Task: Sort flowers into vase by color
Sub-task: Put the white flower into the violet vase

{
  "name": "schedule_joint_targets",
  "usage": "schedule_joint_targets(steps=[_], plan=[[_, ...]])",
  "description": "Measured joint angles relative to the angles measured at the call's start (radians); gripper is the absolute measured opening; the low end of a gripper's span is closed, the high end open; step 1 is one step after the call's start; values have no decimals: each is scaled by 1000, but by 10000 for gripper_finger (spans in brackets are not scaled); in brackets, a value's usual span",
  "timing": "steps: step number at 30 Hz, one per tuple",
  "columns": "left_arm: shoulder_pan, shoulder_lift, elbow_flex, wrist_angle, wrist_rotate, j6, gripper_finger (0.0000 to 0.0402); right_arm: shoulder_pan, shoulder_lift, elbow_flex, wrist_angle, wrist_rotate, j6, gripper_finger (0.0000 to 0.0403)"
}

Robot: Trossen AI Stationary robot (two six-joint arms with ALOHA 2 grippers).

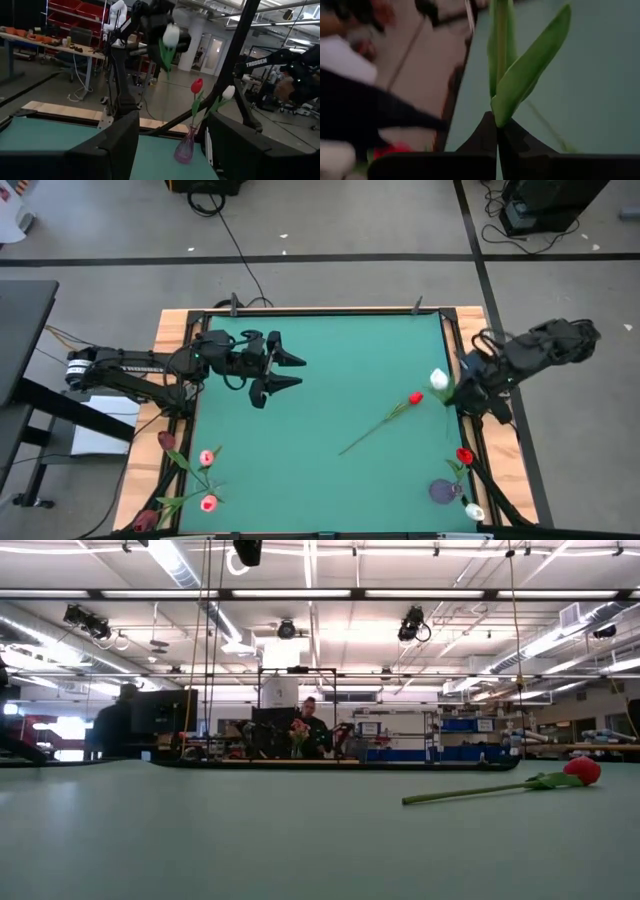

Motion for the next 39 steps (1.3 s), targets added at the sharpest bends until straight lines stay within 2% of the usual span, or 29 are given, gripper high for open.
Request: schedule_joint_targets(steps=[4, 9, 12, 15, 18, 21, 24, 32, 39], plan=[[0, 0, 0, 0, 0, 0, 242, 52, -18, 2, -119, -59, 1, 4], [0, 0, 0, 1, 0, -3, 242, 110, -70, 2, -117, -193, 13, 4], [0, 1, 0, 1, 0, -3, 242, 136, -119, 2, 11, -298, 55, 4], [0, 1, 0, 1, 0, -3, 242, 149, -160, 3, 138, -306, 53, 4], [0, 1, 0, 1, 0, -3, 242, 153, -167, 0, 158, -305, -7, 4], [0, 1, 0, 1, 0, -3, 242, 153, -156, -58, 210, -345, -48, 2], [0, 1, 0, 1, 0, -3, 242, 162, -152, -149, 343, -408, -75, 2], [0, 1, 0, 1, 0, -3, 242, 241, -155, -269, 543, -409, -172, 2], [0, 1, 0, 1, 0, -3, 242, 295, -144, -320, 556, -339, -254, 2]])
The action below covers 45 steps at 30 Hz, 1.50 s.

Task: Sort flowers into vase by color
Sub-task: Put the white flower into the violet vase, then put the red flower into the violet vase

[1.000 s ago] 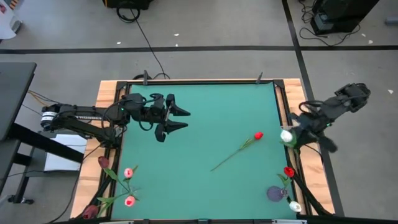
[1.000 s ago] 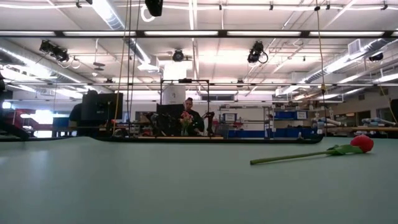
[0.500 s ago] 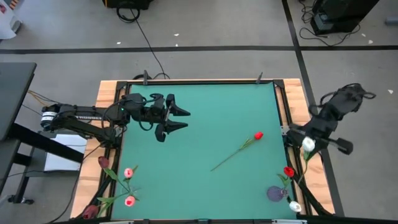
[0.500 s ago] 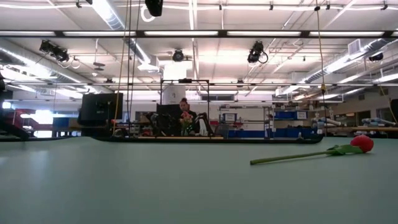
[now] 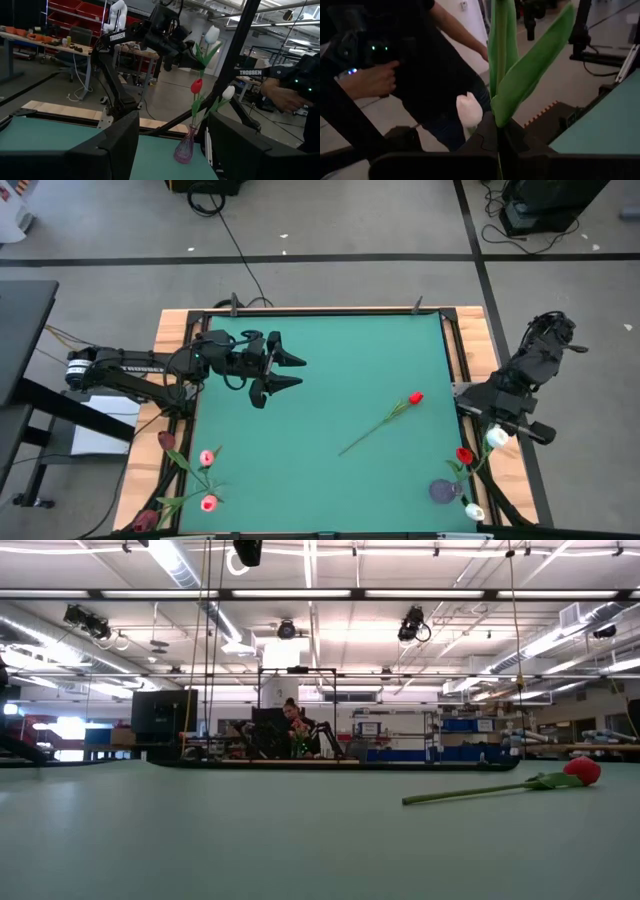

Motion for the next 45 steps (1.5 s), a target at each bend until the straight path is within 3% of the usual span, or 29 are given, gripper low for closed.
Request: schedule_joint_targets(steps=[13, 17, 23, 27, 31, 35, 40, 45], plan=[[0, 0, 0, 0, 0, 0, 243, 69, 10, -46, -85, 20, -34, 15], [0, 0, 0, 0, 0, 0, 243, 79, 13, -46, -86, -8, 15, 61], [0, 0, 0, 0, 0, 0, 243, 79, 13, -45, -83, -48, 118, 160], [0, 0, 0, 0, 0, 0, 243, 79, 13, -45, -67, -128, 189, 218], [0, 0, 0, 0, 0, 0, 243, 79, 3, -45, 29, -221, 293, 249], [0, 0, 0, 0, 0, 0, 243, 79, -17, -45, 167, -263, 367, 255], [0, 0, 0, 0, 0, 0, 243, 74, -49, -43, 297, -190, 382, 250], [0, 0, 0, 0, 0, 0, 243, 46, -65, -43, 330, 59, 351, 249]])
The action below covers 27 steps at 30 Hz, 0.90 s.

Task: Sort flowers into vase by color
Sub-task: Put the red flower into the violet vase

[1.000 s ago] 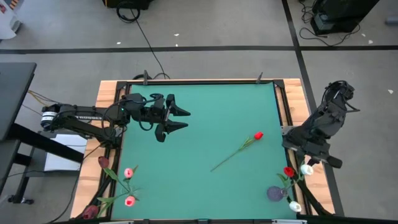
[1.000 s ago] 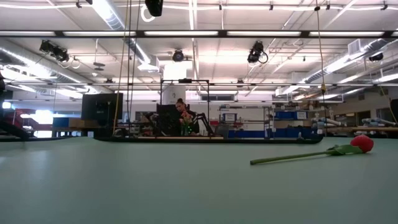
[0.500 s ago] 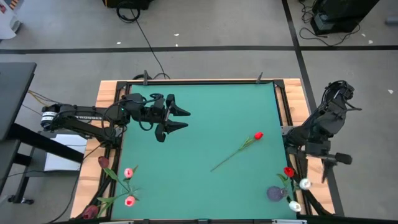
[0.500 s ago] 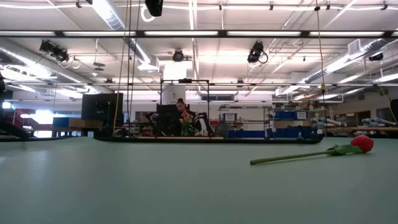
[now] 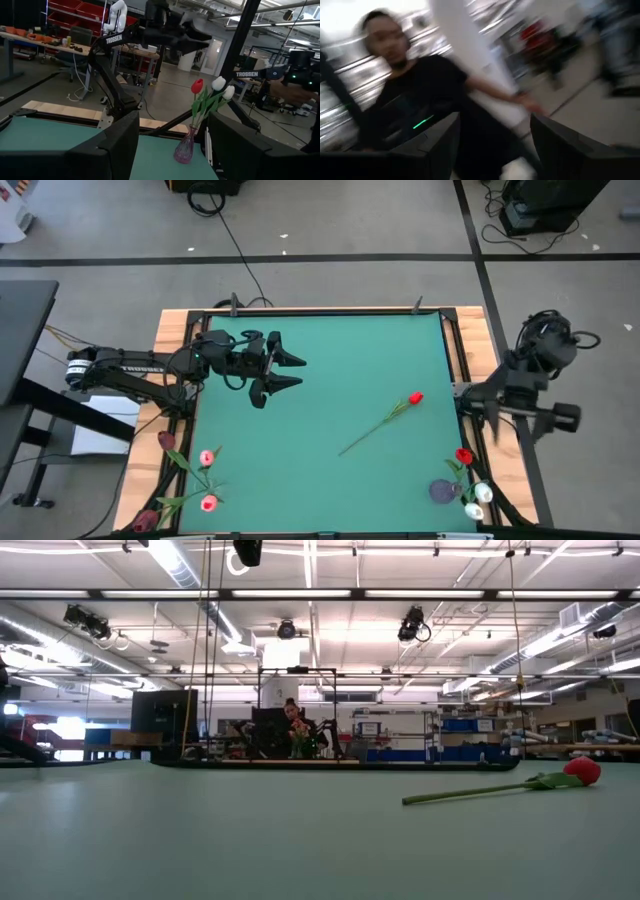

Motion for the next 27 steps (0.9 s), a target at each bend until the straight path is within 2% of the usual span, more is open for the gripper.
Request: schedule_joint_targets(steps=[4, 9, 11, 15, 20, 23, 25, 27], plan=[[0, 0, 0, 0, 0, 0, 243, -32, 5, 0, -14, 282, -39, 247], [0, 0, 0, 0, 0, 0, 243, -94, 33, 0, -23, 749, -64, 236], [0, 0, 0, 0, 0, 0, 243, -126, 50, -1, -47, 885, -43, 229], [0, 0, 0, 0, 0, 0, 243, -207, 103, -1, -68, 873, -84, 226], [0, 0, 0, 0, 0, 0, 243, -316, 229, -1, -83, 852, 76, 225], [1, 0, 0, 1, 0, 0, 243, -396, 299, -2, -164, 849, 259, 220], [1, 0, 0, 9, 0, 0, 243, -461, 344, -2, -269, 854, 449, 213], [1, 0, 0, 16, 0, -5, 243, -532, 391, -2, -416, 802, 677, 205]])
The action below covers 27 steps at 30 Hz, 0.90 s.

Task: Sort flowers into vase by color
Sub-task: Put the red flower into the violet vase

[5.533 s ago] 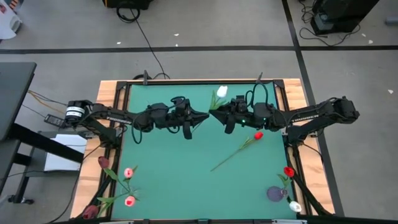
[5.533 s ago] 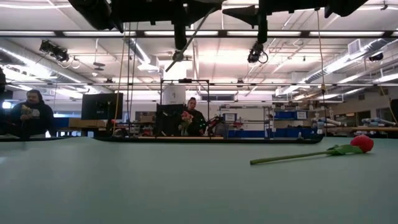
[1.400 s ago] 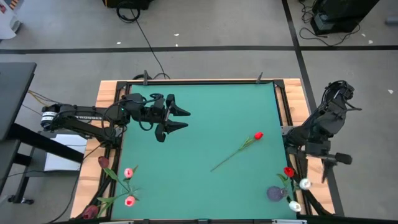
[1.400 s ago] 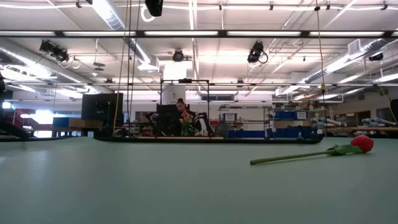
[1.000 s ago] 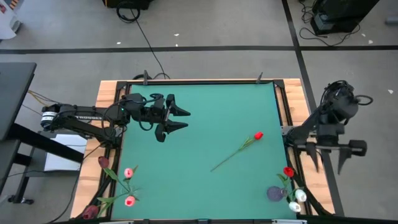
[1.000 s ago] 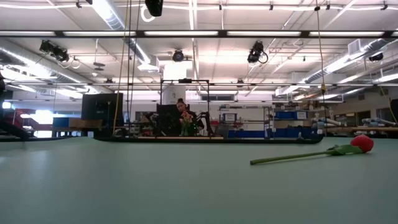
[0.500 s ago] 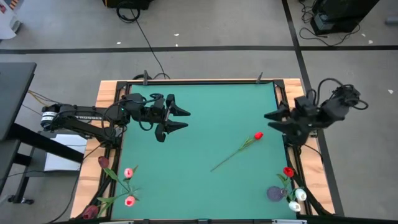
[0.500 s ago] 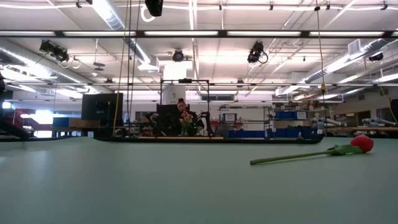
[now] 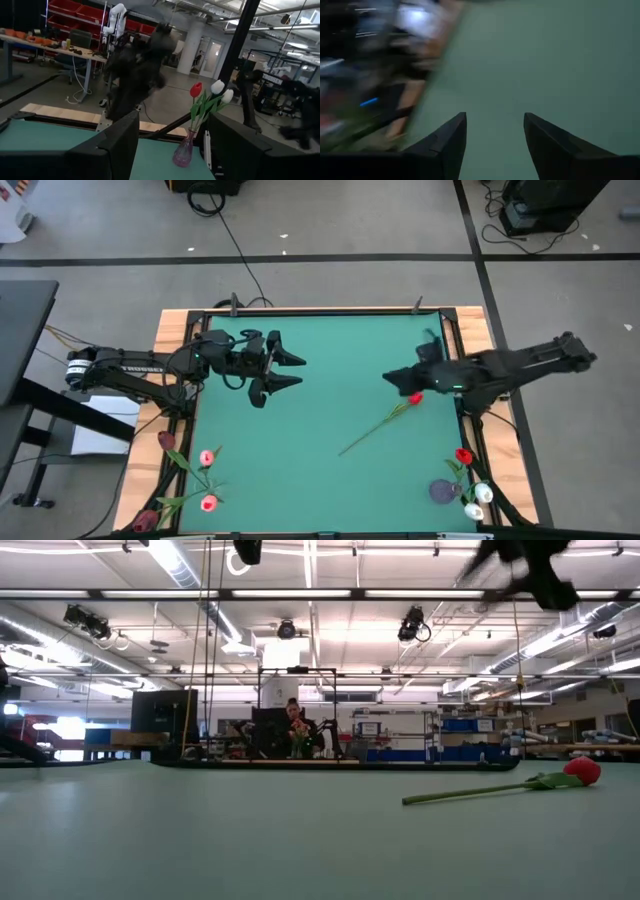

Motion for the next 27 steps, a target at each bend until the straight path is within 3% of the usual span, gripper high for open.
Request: schedule_joint_targets(steps=[2, 6, 14, 22, 27], plan=[[-2, 0, 0, -1, 0, -20, 243, -58, 51, 0, -139, -70, 175, 200], [-1, 0, 0, -1, 0, -75, 243, -92, 163, 0, -301, -171, 331, 197], [-1, 0, 0, -2, 0, -80, 243, -105, 383, 0, -338, -374, 530, 197], [0, 0, 0, -2, -2, -34, 243, -145, 542, 0, -397, -491, 601, 197], [14, 0, 0, -13, -111, -11, 243, -207, 595, -44, -346, -548, 599, 197]])
